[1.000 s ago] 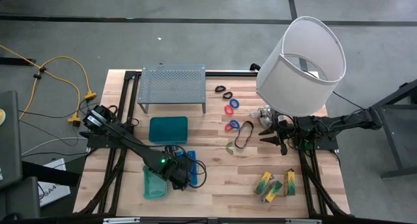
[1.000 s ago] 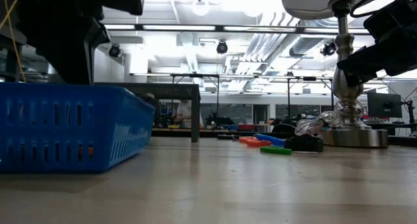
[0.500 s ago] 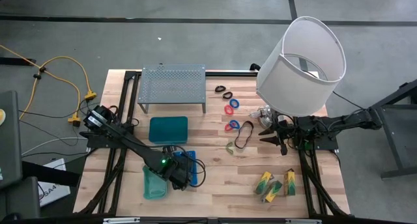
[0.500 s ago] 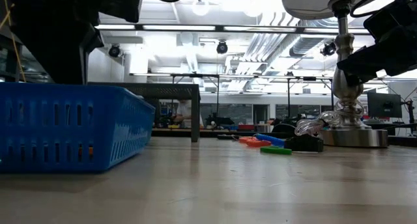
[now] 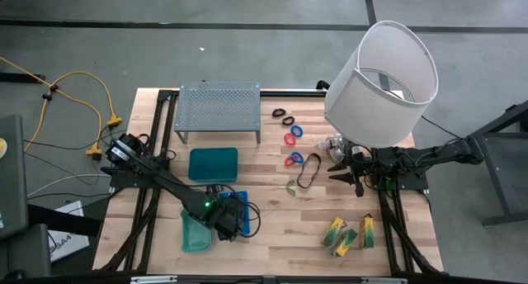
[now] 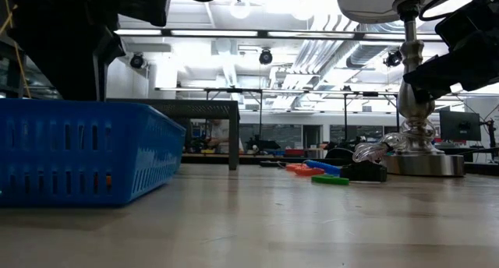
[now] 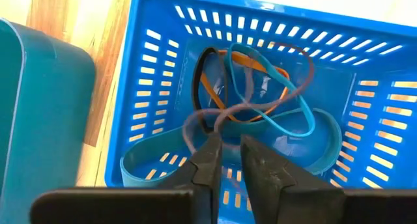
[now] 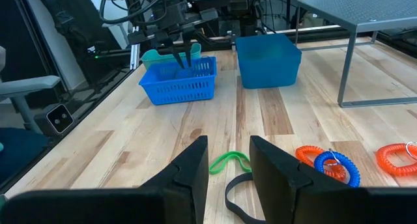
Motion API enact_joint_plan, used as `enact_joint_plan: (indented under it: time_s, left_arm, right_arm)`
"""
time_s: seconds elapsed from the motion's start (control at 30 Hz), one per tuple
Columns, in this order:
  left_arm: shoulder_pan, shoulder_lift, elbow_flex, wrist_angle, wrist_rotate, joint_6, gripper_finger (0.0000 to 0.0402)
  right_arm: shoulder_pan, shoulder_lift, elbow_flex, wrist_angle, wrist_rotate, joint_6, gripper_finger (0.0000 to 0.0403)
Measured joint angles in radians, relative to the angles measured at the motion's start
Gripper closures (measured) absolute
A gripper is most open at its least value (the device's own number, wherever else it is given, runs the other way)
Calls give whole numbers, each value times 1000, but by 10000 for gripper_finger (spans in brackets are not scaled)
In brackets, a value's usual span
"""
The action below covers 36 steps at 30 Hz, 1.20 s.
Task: Pick & Place Office Desk Supplies
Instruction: Put the violet rubber band into the bottom blue bin, then put the black rubber band into the bottom blue bin
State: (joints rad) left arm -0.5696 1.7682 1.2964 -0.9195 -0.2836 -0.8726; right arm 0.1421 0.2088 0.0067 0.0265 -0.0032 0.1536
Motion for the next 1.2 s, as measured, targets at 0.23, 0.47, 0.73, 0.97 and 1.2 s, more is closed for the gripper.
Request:
enact_joint_plan:
  time_s: [0.23, 0.47, 0.73, 0.97, 1.2]
  left_arm:
    - [0, 0, 0, 1, -19, 2, 332]
    - [43, -65, 7, 10, -36, 91, 332]
    - [128, -125, 7, 18, -36, 194, 332]
    - [138, -123, 7, 51, -33, 247, 332]
    - [155, -119, 7, 246, -33, 558, 332]
  right_arm:
    - [0, 0, 0, 0, 0, 0, 302]
    - [0, 0, 0, 0, 0, 0, 302]
    - [0, 0, 0, 0, 0, 0, 302]
    - [0, 0, 0, 0, 0, 0, 302]
    - [0, 0, 0, 0, 0, 0, 302]
